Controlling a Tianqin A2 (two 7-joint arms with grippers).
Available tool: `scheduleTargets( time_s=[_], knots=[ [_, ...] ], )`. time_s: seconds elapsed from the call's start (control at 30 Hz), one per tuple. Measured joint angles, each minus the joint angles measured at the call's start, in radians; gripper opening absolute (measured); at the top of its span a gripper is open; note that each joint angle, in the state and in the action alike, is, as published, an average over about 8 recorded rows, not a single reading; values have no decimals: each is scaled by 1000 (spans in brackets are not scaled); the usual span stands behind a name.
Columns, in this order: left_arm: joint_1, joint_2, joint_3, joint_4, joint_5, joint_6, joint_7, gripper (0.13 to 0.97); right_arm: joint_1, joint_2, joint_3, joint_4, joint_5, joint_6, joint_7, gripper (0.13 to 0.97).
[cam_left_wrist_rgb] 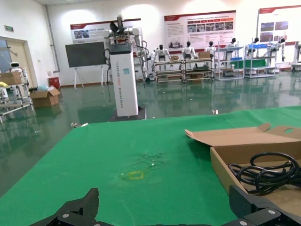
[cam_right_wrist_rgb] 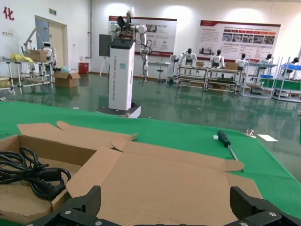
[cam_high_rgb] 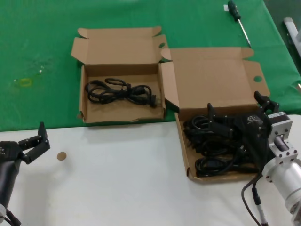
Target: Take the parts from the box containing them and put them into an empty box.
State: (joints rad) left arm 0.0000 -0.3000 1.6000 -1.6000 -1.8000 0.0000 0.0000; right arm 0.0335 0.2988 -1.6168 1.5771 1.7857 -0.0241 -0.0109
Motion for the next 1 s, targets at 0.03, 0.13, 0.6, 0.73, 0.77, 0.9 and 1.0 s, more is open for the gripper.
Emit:
scheduleTargets(
  time_s=[0.03,0.13,0.6,0.73,0.77,0.9,1.0],
  knots=[
    [0,0,0,0,0,0,0,966,0,0,0,0,0,0,0,966],
    [0,0,0,0,0,0,0,966,0,0,0,0,0,0,0,966],
    [0,0,0,0,0,0,0,966,0,0,0,0,0,0,0,966],
    [0,0,0,0,0,0,0,966,0,0,0,0,0,0,0,966],
    [0,0,0,0,0,0,0,966,0,0,0,0,0,0,0,966],
    [0,0,0,0,0,0,0,966,0,0,0,0,0,0,0,966],
    [0,0,0,0,0,0,0,966,0,0,0,0,0,0,0,966]
  ],
)
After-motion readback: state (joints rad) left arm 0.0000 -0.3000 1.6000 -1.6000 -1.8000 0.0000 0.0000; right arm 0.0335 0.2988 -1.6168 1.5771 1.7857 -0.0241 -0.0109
